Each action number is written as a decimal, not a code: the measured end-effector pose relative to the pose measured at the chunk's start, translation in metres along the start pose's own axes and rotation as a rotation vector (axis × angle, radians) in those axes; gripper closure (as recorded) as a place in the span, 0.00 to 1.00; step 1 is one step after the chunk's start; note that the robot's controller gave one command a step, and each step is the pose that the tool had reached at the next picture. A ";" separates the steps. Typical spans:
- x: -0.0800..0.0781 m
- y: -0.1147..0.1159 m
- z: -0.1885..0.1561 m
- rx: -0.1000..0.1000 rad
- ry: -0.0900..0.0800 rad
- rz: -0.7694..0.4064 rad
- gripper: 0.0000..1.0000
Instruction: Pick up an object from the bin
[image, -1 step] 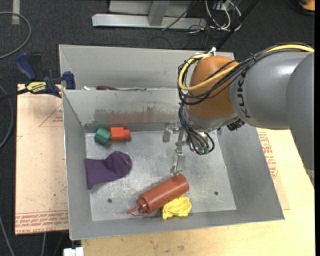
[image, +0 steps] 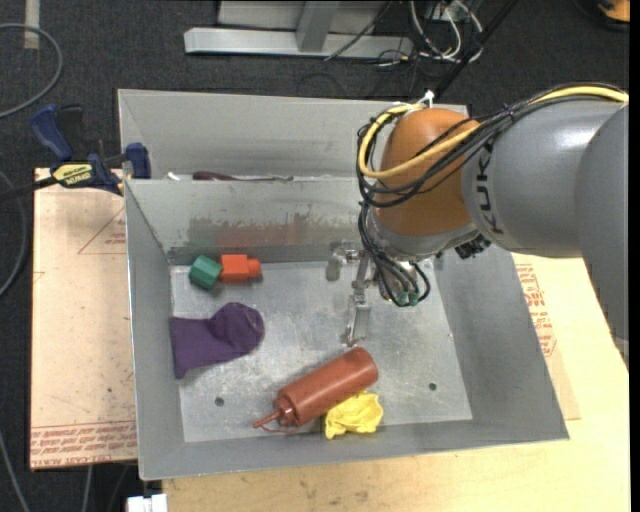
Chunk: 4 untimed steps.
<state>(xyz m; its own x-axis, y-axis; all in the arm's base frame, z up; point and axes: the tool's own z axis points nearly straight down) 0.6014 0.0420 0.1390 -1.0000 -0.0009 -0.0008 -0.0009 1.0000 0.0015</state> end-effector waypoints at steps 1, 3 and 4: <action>0.017 0.003 0.016 0.001 -0.007 -0.086 0.00; 0.067 -0.019 0.054 0.009 -0.005 -0.193 0.00; 0.106 0.035 0.062 -0.011 -0.009 -0.312 1.00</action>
Offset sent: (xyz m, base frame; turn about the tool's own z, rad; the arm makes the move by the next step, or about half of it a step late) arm -0.0803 -0.0593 -0.0638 -0.1934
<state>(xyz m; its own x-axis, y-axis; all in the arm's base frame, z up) 0.4952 0.0769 0.0767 -0.9513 -0.3081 -0.0116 -0.3082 0.9513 0.0106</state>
